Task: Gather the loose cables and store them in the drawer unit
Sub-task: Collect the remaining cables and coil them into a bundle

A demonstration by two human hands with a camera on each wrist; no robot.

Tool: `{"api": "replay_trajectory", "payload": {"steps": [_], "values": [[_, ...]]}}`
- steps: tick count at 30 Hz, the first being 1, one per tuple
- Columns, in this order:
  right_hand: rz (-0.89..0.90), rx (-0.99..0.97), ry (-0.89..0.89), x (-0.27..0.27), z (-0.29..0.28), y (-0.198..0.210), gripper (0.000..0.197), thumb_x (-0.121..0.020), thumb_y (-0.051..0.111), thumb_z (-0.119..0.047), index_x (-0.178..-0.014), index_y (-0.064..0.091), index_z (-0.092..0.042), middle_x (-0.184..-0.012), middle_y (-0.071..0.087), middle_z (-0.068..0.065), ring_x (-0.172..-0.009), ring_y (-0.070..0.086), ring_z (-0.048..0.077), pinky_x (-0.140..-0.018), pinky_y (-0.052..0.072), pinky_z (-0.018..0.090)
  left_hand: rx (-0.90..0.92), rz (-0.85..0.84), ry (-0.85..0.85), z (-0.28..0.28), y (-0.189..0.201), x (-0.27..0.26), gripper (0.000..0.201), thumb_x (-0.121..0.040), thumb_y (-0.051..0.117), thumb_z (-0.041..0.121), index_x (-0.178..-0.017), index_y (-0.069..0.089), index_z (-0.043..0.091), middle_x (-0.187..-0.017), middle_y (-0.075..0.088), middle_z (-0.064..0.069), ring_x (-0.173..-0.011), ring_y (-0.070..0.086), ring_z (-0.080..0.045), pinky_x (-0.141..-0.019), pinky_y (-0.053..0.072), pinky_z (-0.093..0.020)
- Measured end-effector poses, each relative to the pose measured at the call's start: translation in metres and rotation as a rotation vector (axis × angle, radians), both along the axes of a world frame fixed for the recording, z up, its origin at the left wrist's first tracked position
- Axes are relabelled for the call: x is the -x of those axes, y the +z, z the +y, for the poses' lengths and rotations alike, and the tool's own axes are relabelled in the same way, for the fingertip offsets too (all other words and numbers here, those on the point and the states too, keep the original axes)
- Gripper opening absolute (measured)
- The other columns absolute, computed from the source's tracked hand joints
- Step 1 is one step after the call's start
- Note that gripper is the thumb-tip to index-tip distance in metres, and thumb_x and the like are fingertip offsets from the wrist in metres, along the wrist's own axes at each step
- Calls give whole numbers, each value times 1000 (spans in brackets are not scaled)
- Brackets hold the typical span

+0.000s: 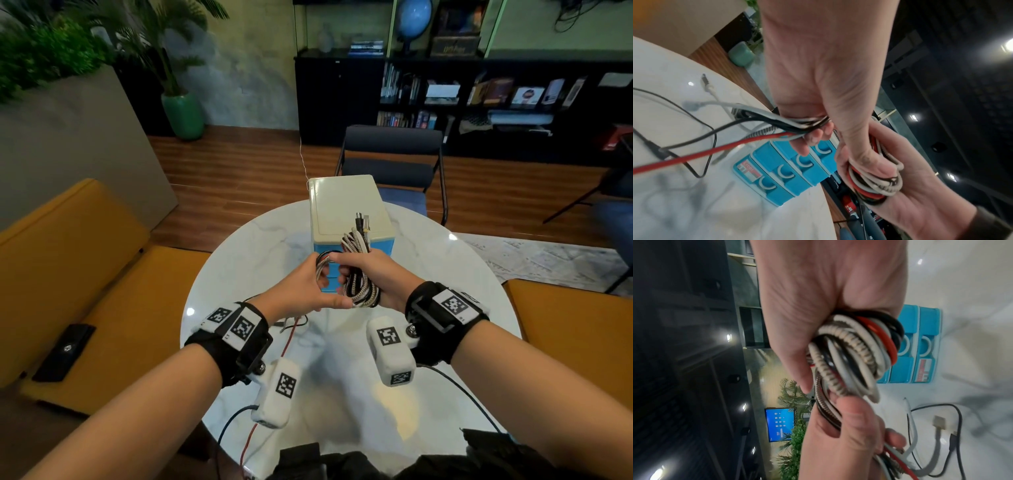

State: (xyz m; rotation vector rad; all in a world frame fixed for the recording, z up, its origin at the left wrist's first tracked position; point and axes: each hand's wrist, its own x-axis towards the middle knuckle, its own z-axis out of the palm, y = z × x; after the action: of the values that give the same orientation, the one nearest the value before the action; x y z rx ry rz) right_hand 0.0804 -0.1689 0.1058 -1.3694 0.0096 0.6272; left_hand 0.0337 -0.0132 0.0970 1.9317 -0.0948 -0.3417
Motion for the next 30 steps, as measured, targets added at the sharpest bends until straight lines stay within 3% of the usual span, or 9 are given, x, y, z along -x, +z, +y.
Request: {"api": "replay_trajectory", "payload": {"steps": [2,4,9,11,13,15,23,27,30], "values": [[30,-56,47,1,0,-2,26,-84,73,-9,-109,68,-1,-92,71,16,-85,71,26,-84,58,48,33,-11,10,0,-3,-3,77,-66,87,18,-125,39,25,-125,54,8,-113,57,-7,-86,53,-21],[9,-54,90,2,1,-3,31,-83,71,-1,-114,67,0,-102,71,20,-94,69,31,-91,54,52,52,0,8,1,-5,-7,77,-63,88,13,-123,40,24,-124,55,9,-111,58,-5,-87,53,-21],[-141,128,21,3,6,-6,20,-84,73,-10,-101,69,0,-67,58,11,-54,54,16,-58,52,33,-9,-47,-15,5,-8,-9,89,-55,93,28,-128,42,23,-126,55,11,-117,52,-4,-90,43,-20],[-180,159,-3,1,4,-6,22,-87,72,-18,-102,68,-2,-68,55,8,-53,50,13,-53,49,28,3,-40,-43,4,-6,-11,66,-63,88,30,-118,51,24,-109,61,9,-92,59,-9,-78,45,-21],[-235,207,10,-1,1,-4,27,-88,70,-23,-103,67,-1,-70,54,9,-54,49,12,-53,48,26,15,19,-23,7,3,-10,31,-78,76,38,-89,54,20,-70,51,4,-57,43,-13,-53,39,-23],[-291,255,27,-5,-1,-4,20,-89,70,-26,-97,66,-8,-65,52,4,-54,50,13,-57,48,28,100,177,-8,15,12,-9,31,-91,57,45,-80,46,18,-56,36,6,-47,32,-11,-44,31,-20],[-364,341,-11,-18,-6,-7,27,-92,65,-25,-108,63,-3,-72,55,4,-57,50,11,-67,49,34,394,590,-135,33,25,0,39,-100,28,45,-83,46,16,-53,36,6,-48,41,-9,-54,42,-19],[-314,301,-15,-16,-5,-5,24,-94,63,-29,-104,61,-6,-66,51,6,-54,51,13,-54,50,27,462,508,-179,31,22,4,33,-102,27,39,-84,45,18,-57,34,7,-47,35,-9,-69,40,-25],[-219,215,-19,-12,-2,-3,31,-93,62,-40,-95,57,-10,-64,52,7,-53,54,17,-54,50,29,464,399,-146,21,20,5,31,-103,27,36,-84,44,18,-61,33,5,-49,31,-9,-65,34,-25]]}}
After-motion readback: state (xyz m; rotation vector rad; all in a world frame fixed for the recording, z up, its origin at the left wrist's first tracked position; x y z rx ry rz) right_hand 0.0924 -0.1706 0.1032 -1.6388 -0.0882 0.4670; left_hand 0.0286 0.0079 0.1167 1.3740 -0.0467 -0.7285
